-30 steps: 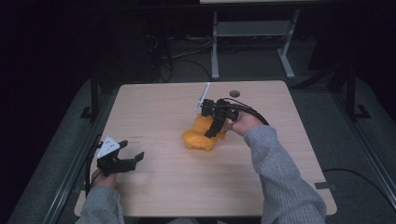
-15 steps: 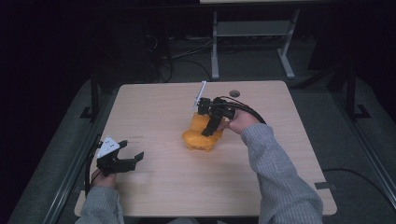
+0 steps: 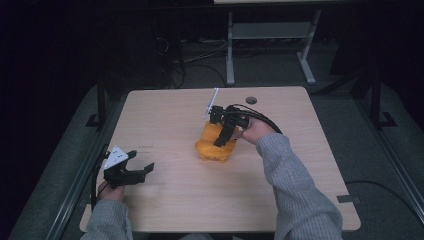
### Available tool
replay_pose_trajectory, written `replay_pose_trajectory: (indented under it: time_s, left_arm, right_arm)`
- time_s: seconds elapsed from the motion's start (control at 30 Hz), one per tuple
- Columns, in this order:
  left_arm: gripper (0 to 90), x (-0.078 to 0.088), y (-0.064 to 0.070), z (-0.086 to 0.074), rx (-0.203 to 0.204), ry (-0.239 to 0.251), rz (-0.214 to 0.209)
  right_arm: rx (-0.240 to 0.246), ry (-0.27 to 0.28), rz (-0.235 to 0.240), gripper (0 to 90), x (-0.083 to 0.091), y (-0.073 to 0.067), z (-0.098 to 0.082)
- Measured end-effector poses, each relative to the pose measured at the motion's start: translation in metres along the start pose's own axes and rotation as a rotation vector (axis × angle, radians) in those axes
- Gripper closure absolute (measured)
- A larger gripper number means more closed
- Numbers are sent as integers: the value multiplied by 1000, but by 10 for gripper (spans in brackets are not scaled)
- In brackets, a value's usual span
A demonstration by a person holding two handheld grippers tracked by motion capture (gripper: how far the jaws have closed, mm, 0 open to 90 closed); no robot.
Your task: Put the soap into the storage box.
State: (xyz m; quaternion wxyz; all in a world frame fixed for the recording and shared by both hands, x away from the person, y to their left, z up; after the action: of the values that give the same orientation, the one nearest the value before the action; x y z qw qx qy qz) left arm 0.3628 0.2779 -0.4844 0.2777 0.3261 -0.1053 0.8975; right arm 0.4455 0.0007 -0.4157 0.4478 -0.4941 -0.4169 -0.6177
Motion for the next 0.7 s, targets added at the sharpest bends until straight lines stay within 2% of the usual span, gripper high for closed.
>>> replay_pose_trajectory:
  time_s: [0.43,0.7]
  left_arm:
    - [138,1,-1,-1,-7,-9,2]
    - [138,0,0,0,1,4,-2]
  right_arm:
    - [10,-4,23,213,-10,-1,7]
    - [23,2,34,213,-15,-2,12]
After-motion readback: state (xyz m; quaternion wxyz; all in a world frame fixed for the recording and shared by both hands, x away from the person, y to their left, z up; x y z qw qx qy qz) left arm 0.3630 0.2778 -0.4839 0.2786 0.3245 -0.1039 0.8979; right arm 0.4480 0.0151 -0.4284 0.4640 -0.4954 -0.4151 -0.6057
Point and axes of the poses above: each handheld gripper's, and its own axes: x roughly backward along the jaws, z roughly out of its top, y roughly to its right, the point moved 8 cm from there along -x, roughly forward along the jaws, and after that the axes turned 11 degrees about -y, right-handed, at the moved point
